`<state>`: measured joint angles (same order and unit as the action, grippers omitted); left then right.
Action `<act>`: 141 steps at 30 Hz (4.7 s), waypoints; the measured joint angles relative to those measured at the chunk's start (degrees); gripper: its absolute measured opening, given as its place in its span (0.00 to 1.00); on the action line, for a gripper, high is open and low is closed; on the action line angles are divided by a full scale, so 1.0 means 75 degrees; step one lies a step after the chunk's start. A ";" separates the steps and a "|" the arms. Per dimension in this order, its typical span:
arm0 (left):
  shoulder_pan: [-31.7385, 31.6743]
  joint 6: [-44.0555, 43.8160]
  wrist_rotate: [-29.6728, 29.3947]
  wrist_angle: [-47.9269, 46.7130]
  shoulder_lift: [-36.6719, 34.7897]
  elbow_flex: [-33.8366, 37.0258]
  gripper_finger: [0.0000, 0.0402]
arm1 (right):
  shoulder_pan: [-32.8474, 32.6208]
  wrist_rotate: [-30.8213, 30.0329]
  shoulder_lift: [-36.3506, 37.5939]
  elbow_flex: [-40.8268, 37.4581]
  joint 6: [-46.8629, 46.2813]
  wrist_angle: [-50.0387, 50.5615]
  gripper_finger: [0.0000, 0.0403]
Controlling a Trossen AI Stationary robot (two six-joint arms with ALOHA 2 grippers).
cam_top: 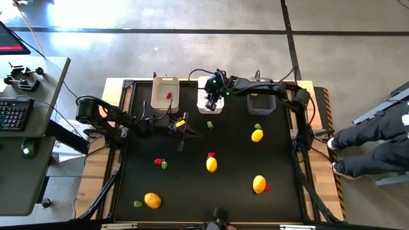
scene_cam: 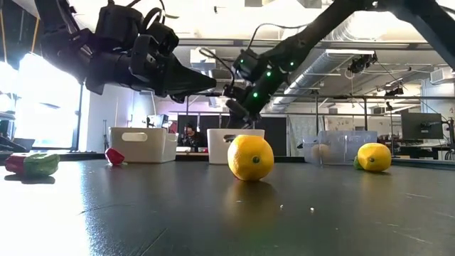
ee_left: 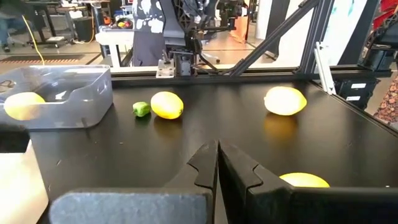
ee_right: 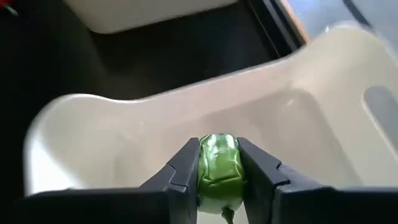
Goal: Sort produce into baskets
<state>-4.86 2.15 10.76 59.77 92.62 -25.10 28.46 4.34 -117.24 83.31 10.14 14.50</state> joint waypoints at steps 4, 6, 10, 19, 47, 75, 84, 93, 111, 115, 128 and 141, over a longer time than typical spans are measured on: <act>0.0000 -0.0023 0.0000 0.0003 0.0000 0.0000 0.00 | 0.0077 0.0000 -0.0144 0.0043 -0.0150 0.0096 0.19; 0.0000 -0.0023 0.0000 0.0000 0.0000 0.0000 0.00 | 0.0110 0.0000 -0.0138 0.0059 -0.0202 0.0143 0.20; 0.0000 -0.0026 0.0000 0.0002 0.0000 0.0000 0.00 | 0.0123 -0.0003 -0.0138 0.0061 -0.0317 0.0239 0.27; 0.0000 -0.0029 0.0000 -0.0014 0.0000 0.0000 0.00 | 0.0123 -0.0006 -0.0130 0.0061 -0.0314 0.0272 0.48; -0.0048 0.0000 -0.0003 -0.0484 -0.0001 -0.0009 0.00 | -0.0885 -0.0542 0.3986 -0.5828 -0.1127 -0.4914 0.00; 0.1078 -0.0103 -0.1003 -0.8512 -0.3406 -0.1082 0.00 | -0.2497 -0.0101 0.4218 -0.7893 -0.0991 -0.7279 0.00; 0.1826 -0.1403 -0.1596 -1.0987 -0.3637 -0.1498 0.07 | -0.2497 0.0012 0.4218 -0.7893 -0.0868 -0.7198 0.00; 0.3121 -0.2489 -0.1645 -1.2312 -0.3637 -0.1737 0.29 | -0.2497 0.0009 0.4215 -0.7893 -0.0826 -0.7026 0.00; 0.4030 -0.5425 -0.1865 -1.3659 -0.2479 -0.1737 0.55 | -0.2497 0.0000 0.4215 -0.7893 -0.0806 -0.6860 0.00; 0.4030 -0.5488 -0.1758 -1.3650 -0.2090 -0.1737 0.55 | -0.2497 0.0000 0.4215 -0.7893 -0.0806 -0.6849 0.00; 0.4028 -0.5354 -0.1776 -1.3587 -0.1614 -0.1737 0.34 | -0.2497 0.0000 0.4215 -0.7892 -0.0806 -0.6812 0.00; 0.3762 -0.5053 -0.1818 -1.3883 -0.2110 -0.1737 0.02 | -0.2497 -0.0003 0.4212 -0.7890 -0.0748 -0.6769 0.00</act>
<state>23.36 -35.75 -2.87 -44.36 76.80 -38.13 9.74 4.32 -85.65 24.14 4.54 -36.27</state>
